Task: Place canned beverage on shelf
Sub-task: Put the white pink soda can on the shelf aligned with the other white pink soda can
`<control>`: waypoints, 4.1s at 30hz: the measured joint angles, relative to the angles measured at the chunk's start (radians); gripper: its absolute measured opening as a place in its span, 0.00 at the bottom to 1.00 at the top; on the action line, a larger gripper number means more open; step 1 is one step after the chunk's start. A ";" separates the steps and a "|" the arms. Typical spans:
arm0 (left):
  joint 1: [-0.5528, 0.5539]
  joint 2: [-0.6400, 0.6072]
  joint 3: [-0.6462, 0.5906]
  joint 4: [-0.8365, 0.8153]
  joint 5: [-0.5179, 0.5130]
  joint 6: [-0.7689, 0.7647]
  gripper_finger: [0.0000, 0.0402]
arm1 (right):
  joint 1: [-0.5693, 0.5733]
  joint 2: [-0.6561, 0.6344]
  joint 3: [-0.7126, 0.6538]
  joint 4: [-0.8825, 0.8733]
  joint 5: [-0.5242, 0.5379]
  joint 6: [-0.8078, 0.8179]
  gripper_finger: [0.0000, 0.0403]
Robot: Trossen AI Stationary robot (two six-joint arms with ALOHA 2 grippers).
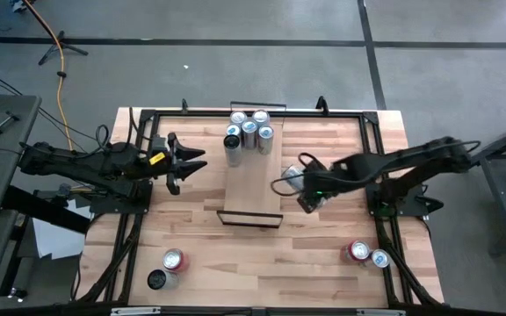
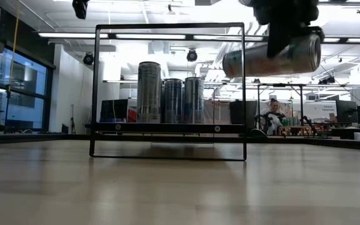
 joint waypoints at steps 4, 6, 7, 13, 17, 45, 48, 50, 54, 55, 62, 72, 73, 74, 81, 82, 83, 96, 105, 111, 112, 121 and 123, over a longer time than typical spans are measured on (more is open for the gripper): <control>0.000 0.014 0.000 0.022 0.000 0.000 0.55 | 0.026 -0.093 -0.107 0.148 0.042 0.042 0.56; 0.000 0.027 0.000 0.052 -0.001 0.000 0.64 | 0.027 -0.108 -0.140 0.237 0.062 0.031 0.56; 0.000 0.038 0.000 0.067 -0.001 0.000 0.67 | 0.026 -0.109 -0.151 0.287 0.072 0.012 0.56; 0.000 0.148 0.000 0.237 -0.001 -0.001 0.81 | -0.006 -0.049 -0.189 0.762 0.149 -0.187 0.56; 0.009 0.224 0.000 0.352 0.039 -0.001 0.82 | -0.042 -0.002 -0.172 0.996 0.159 -0.320 0.56; 0.113 0.529 0.292 0.362 0.258 0.095 0.81 | -0.072 0.063 -0.028 1.202 -0.041 -0.621 0.56; 0.113 0.554 0.311 0.362 0.257 0.101 0.79 | -0.072 0.063 -0.028 1.202 -0.039 -0.636 0.56; 0.113 0.562 0.316 0.360 0.257 0.115 0.74 | -0.073 0.063 -0.028 1.206 -0.038 -0.640 0.56; 0.113 0.560 0.319 0.355 0.261 0.136 0.55 | -0.073 0.062 -0.028 1.200 -0.037 -0.650 0.56; 0.113 0.560 0.319 0.354 0.261 0.140 0.49 | -0.072 0.062 -0.028 1.196 -0.037 -0.652 0.56; 0.116 0.532 0.318 0.267 0.228 0.203 0.45 | -0.073 0.056 -0.028 1.138 -0.050 -0.680 0.79; 0.119 0.453 0.319 -0.146 0.048 0.275 0.45 | -0.102 -0.036 -0.020 0.903 -0.065 -0.613 0.96; 0.120 0.459 0.319 -0.178 0.049 0.273 0.45 | -0.107 -0.038 -0.010 0.884 -0.070 -0.613 0.96; 0.120 0.473 0.319 -0.190 0.042 0.274 0.45 | -0.111 -0.035 0.004 0.870 -0.081 -0.614 0.96; 0.120 0.569 0.318 -0.158 0.044 0.267 0.45 | -0.140 0.006 0.143 0.727 -0.076 -0.640 0.96; 0.119 0.582 0.318 -0.148 0.050 0.269 0.45 | -0.145 0.014 0.167 0.695 -0.077 -0.642 0.96; 0.118 0.592 0.318 -0.154 0.048 0.270 0.45 | -0.149 0.028 0.193 0.648 -0.075 -0.644 0.96; 0.118 0.676 0.320 -0.008 0.058 0.315 0.45 | -0.205 0.184 0.411 0.408 -0.107 -0.826 0.96; 0.117 0.676 0.320 0.002 0.095 0.341 0.45 | -0.230 0.247 0.422 0.414 -0.208 -0.827 0.96; 0.117 0.676 0.320 0.001 0.095 0.341 0.45 | -0.230 0.276 0.422 0.422 -0.218 -0.855 0.96; 0.117 0.676 0.320 0.001 0.094 0.341 0.45 | -0.230 0.277 0.422 0.420 -0.218 -0.853 0.96; 0.117 0.676 0.320 -0.004 0.094 0.341 0.45 | -0.230 0.278 0.422 0.439 -0.217 -0.852 0.88; 0.117 0.676 0.320 -0.004 0.094 0.341 0.45 | -0.230 0.278 0.422 0.437 -0.218 -0.852 0.84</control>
